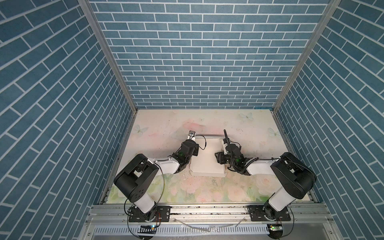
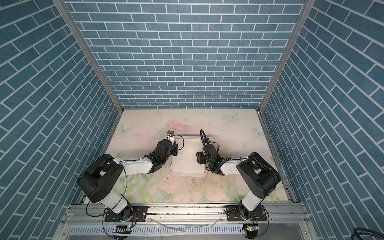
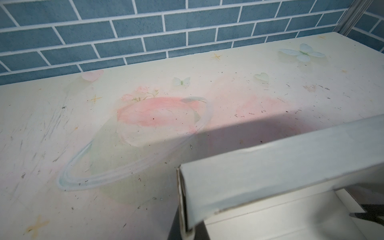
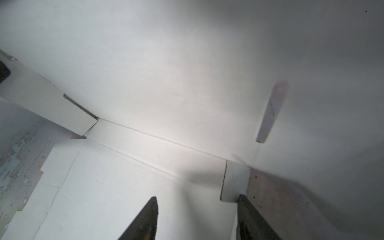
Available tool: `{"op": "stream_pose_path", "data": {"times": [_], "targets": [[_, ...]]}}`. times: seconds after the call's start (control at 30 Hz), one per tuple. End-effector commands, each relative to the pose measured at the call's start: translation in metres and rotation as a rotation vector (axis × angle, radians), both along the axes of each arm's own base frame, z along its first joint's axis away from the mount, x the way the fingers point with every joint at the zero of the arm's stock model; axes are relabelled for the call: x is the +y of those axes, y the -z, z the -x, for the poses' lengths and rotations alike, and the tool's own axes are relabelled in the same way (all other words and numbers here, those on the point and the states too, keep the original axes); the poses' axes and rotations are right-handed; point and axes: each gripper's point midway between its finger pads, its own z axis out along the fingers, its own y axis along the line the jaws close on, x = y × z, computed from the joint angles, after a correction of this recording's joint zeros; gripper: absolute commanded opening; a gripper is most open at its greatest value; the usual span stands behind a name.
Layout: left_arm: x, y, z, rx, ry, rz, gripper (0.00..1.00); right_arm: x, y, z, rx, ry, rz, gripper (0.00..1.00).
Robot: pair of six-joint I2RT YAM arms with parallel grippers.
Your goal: Fold the paper box
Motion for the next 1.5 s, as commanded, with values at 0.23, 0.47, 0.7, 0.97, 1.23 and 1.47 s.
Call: {"op": "stream_pose_path", "data": {"times": [0.23, 0.47, 0.7, 0.97, 1.23, 1.47], "targets": [[0.005, 0.022, 0.010, 0.062, -0.003, -0.049, 0.00, -0.020, -0.032, 0.020, -0.033, 0.015, 0.017, 0.60], [0.009, 0.018, 0.012, 0.051, -0.006, -0.063, 0.00, -0.069, -0.067, 0.045, -0.042, 0.111, 0.093, 0.61], [0.009, 0.017, 0.013, 0.054, 0.003, -0.065, 0.00, -0.121, -0.097, 0.041, -0.051, 0.276, 0.109, 0.59], [0.010, 0.018, 0.014, 0.056, 0.004, -0.075, 0.00, -0.147, -0.089, 0.022, 0.029, 0.388, 0.152, 0.47], [0.007, 0.018, 0.014, 0.069, 0.012, -0.070, 0.00, -0.143, -0.077, -0.032, 0.064, 0.370, 0.135, 0.46], [0.010, 0.023, 0.014, 0.115, -0.003, -0.098, 0.00, -0.116, -0.060, -0.074, 0.076, 0.225, 0.098, 0.46]]}}
